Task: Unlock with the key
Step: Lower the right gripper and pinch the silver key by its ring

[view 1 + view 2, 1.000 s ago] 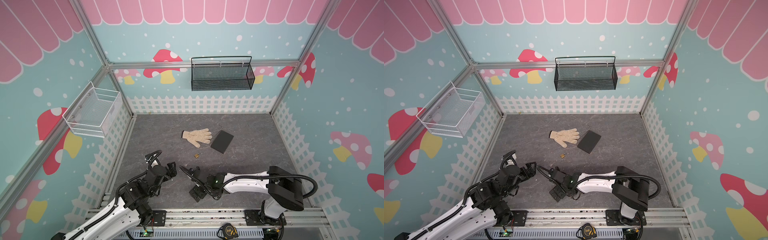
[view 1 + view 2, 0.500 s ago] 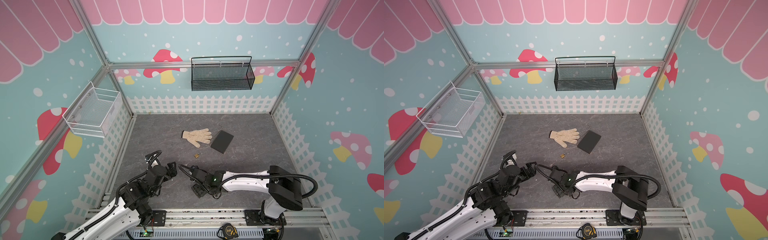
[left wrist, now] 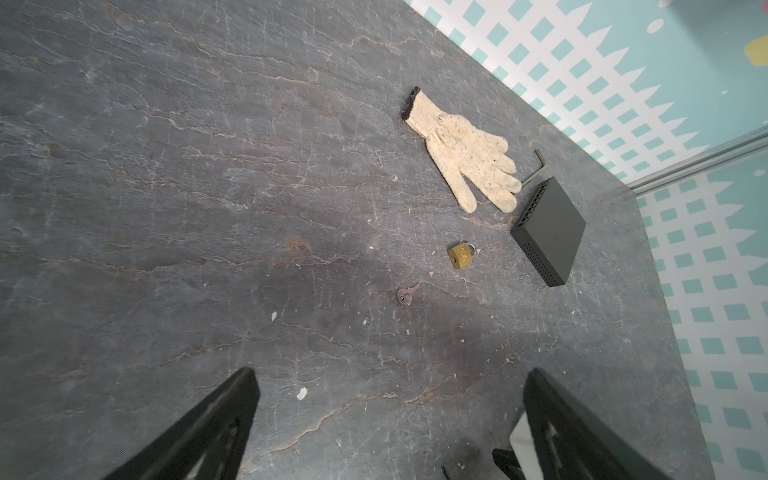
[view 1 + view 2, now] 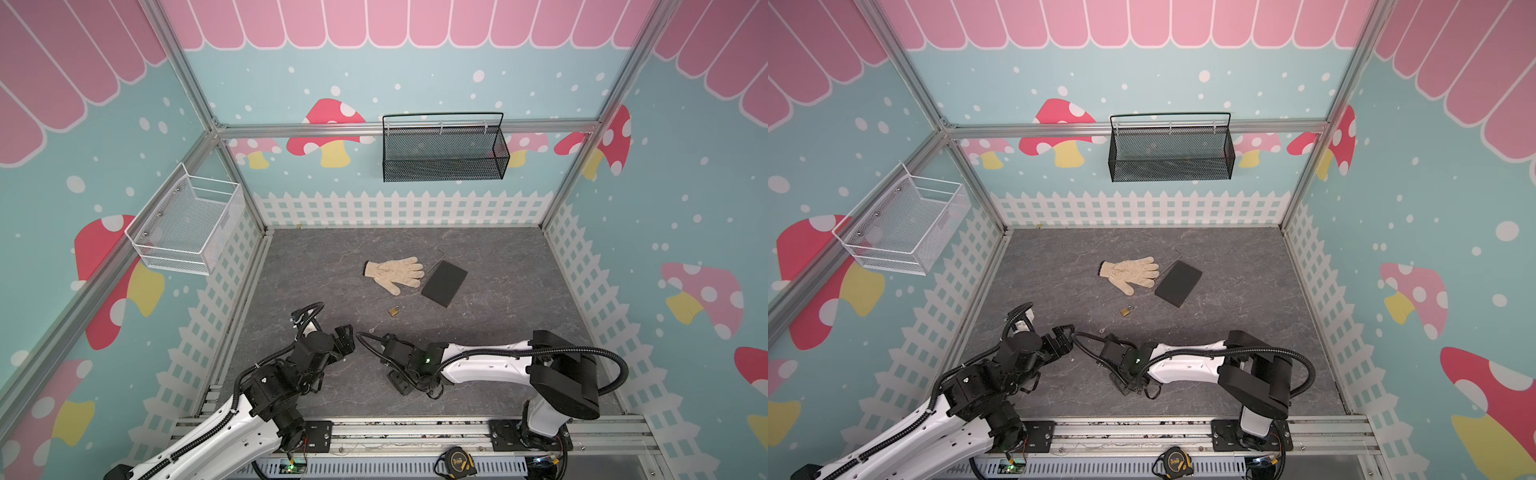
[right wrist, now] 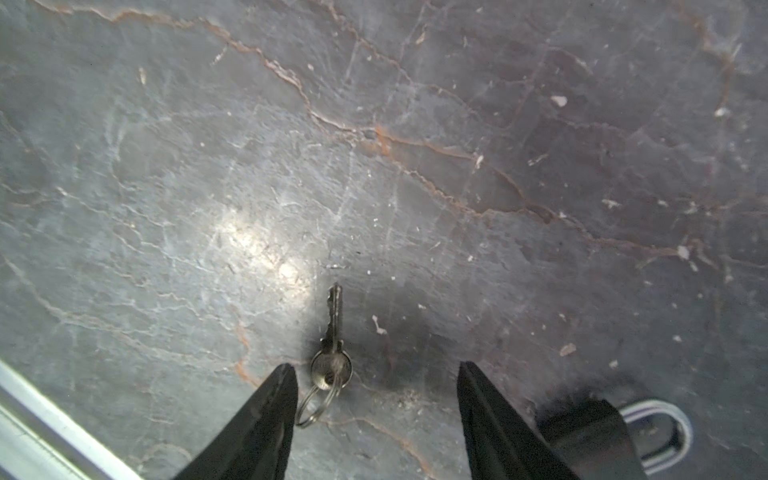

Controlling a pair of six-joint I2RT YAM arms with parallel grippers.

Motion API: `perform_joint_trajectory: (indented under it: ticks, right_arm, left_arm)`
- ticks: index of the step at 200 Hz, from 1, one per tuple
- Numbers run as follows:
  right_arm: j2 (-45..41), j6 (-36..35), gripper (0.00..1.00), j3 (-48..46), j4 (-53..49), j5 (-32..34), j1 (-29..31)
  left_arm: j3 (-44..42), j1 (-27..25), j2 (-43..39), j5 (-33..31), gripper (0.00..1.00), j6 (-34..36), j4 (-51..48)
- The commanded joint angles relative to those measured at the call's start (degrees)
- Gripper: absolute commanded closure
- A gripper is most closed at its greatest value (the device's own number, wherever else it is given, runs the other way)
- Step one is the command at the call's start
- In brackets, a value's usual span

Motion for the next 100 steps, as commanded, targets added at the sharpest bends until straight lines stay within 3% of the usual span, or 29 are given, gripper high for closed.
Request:
perform_joint_trajectory:
  ticks: [1,85,100]
  right_arm:
    - [-0.95,-0.10,0.39,-1.81,-2.28,1.21,0.12]
    - [-0.13,-1.17,0.55,-2.09,0.88,-1.87,0.12]
    - [-0.09,-1.75,0.65,-2.20,0.81,-1.70,0.10]
  left_arm:
    - [-0.69,-0.14,0.38,0.40,0.00,-1.44,0.87]
    - [-0.89,-0.09,0.60,0.57,0.00,-1.27,2.04]
    - [-0.85,-0.07,0.50,0.66,0.00,-1.27,1.87]
